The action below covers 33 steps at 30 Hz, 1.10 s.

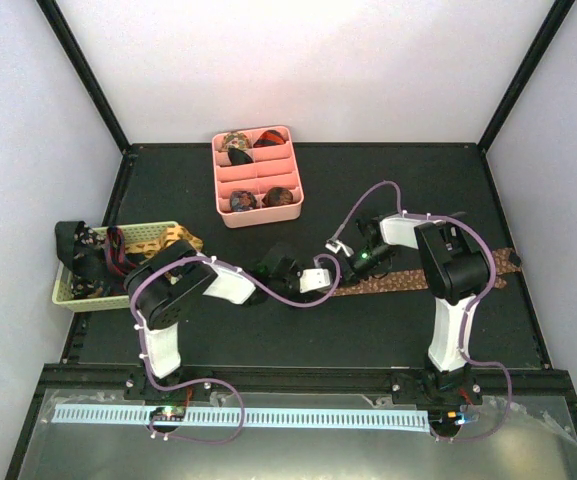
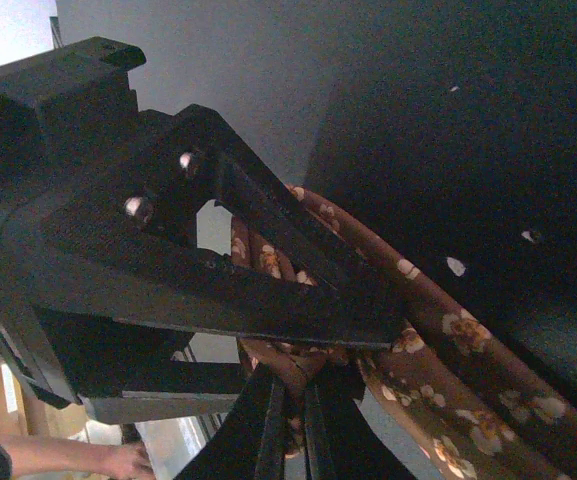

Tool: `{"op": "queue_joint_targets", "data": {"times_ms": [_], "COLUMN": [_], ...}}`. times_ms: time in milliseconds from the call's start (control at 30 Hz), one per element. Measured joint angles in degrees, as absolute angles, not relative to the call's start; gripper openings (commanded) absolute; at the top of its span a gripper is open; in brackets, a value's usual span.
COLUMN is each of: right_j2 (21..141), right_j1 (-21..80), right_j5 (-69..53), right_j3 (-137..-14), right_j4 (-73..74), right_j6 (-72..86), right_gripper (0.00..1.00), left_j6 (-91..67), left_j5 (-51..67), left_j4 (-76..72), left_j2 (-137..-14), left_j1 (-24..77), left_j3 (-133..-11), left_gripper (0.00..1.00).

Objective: Roll the ties
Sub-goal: Roll the tie at the center of the board.

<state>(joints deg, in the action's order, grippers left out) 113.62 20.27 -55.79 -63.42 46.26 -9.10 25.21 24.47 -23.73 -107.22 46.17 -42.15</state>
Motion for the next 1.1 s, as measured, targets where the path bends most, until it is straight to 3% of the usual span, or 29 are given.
{"op": "queue_joint_targets", "data": {"times_ms": [67,367,633,800,1000,1100], "right_j2": [114.02,116.64,116.68,116.84,117.05,117.05], "right_j1": [20.25,19.59,19.59,19.57,19.03,18.83], "right_j5": [-55.46,-52.86,-52.60,-52.18,-51.77,-51.51], "right_j3": [-63.55,-63.70,-63.86,-64.29,-65.06,-65.34], "right_j4": [46.26,45.43,45.50,45.69,45.71,45.80], "right_j6": [-9.15,-9.10,-9.08,-8.88,-8.84,-8.84], "right_gripper": [0.02,0.02,0.02,0.02,0.02,0.08], "left_j6": [25.71,23.62,17.34,12.69,10.90,11.49], "left_j5": [25.02,29.32,30.41,31.86,32.18,31.59], "left_j4": [-23.16,-24.95,-33.69,-43.99,-52.42,-52.80], "left_j2": [-107.02,-104.20,-104.42,-109.67,-114.30,-114.93], "left_j1": [45.93,42.37,41.43,41.47,42.26,42.76], "left_j3": [-42.15,-37.06,-32.84,-32.91,-33.50,-34.06], "left_gripper": [0.34,0.65,0.68,0.62,0.38,0.31]}}
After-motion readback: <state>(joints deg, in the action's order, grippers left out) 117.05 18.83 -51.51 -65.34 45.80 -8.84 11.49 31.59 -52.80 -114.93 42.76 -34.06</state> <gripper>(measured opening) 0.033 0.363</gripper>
